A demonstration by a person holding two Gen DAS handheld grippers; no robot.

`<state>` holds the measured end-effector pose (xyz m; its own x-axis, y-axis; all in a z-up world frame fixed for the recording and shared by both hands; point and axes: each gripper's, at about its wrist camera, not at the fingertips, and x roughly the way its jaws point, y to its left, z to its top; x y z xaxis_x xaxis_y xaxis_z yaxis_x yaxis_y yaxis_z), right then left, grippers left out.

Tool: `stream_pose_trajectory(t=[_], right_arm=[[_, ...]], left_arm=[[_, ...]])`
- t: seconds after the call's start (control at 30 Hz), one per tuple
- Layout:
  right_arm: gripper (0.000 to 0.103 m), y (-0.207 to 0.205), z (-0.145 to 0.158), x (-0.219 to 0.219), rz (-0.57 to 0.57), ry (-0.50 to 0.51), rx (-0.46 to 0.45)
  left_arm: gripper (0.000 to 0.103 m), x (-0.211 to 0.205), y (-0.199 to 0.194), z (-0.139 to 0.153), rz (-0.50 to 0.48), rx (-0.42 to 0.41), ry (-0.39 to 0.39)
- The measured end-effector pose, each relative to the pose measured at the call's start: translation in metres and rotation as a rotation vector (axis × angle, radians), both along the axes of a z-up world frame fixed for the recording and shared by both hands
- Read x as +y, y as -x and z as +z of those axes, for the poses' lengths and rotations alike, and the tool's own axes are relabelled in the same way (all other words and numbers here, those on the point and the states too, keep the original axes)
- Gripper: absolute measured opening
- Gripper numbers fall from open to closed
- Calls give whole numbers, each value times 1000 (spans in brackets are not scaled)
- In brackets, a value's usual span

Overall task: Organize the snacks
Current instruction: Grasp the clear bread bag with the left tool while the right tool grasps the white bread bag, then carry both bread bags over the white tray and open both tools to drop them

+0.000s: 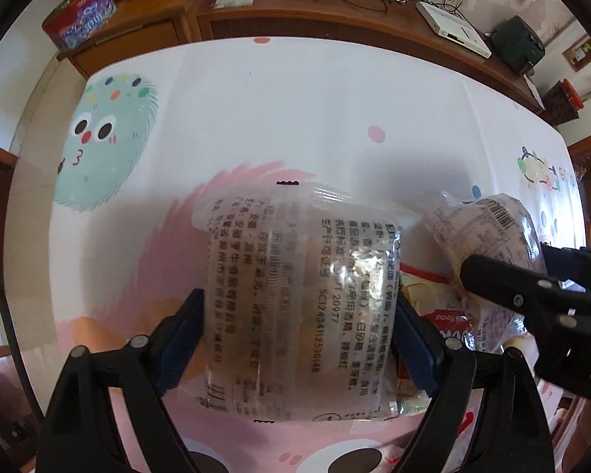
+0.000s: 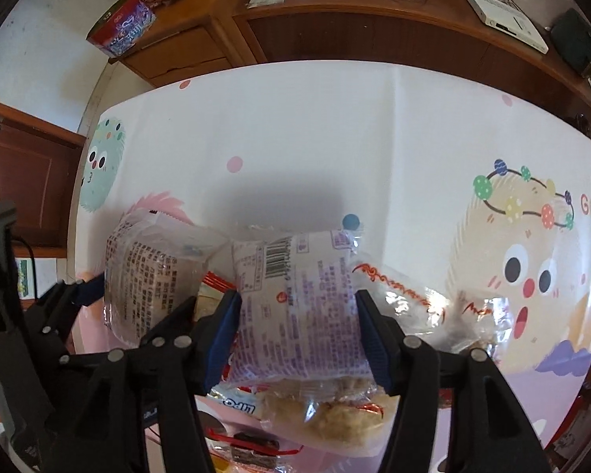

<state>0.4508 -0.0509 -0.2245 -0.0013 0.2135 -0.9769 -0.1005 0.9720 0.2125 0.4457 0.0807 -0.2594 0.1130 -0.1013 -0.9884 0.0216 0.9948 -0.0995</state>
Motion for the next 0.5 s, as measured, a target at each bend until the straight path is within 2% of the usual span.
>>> stream_pose_trajectory(t=[0.17,0.27,0.37,0.5], right_arm=[[51,10,1,2,14,3,-25],[49,17,7,2,3,0,-54],[48,24,17,-3,-9,-14,-85],[48,37,40,-13,-27,-23,-143]], left_arm=[[67,1,8,8,12,-30,0],[64,5,14,16,33,-48,13],[62,8,22,24,54,-76,-12],[62,11,37,50,73,-137,-36]])
